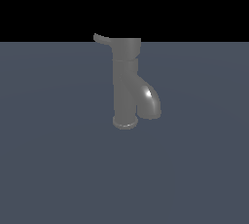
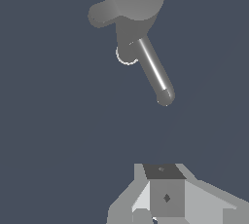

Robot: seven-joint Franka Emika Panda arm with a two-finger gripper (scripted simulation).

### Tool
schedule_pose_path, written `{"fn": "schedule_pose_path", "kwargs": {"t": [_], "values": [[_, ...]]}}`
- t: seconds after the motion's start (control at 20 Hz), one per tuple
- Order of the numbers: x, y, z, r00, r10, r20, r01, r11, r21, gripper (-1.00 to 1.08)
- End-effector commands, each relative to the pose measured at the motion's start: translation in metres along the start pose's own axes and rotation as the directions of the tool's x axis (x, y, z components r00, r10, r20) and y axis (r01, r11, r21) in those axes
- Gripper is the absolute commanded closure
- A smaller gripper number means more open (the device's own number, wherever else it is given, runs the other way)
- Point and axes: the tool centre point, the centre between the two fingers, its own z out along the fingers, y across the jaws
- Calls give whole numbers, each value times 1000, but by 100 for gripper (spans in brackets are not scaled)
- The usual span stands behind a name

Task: Turn on the faucet by rotating a designated handle.

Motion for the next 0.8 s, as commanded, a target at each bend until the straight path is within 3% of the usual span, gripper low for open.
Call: {"fn": "schedule_pose_path", "kwargs": {"t": [0.0, 0.35, 0.75], "values": [[8, -10, 7, 998, 57, -1, -57, 998, 3, 108], [34, -37, 28, 977, 214, -3, -214, 977, 11, 108], [69, -62, 50, 922, 388, -4, -388, 922, 20, 108]]}}
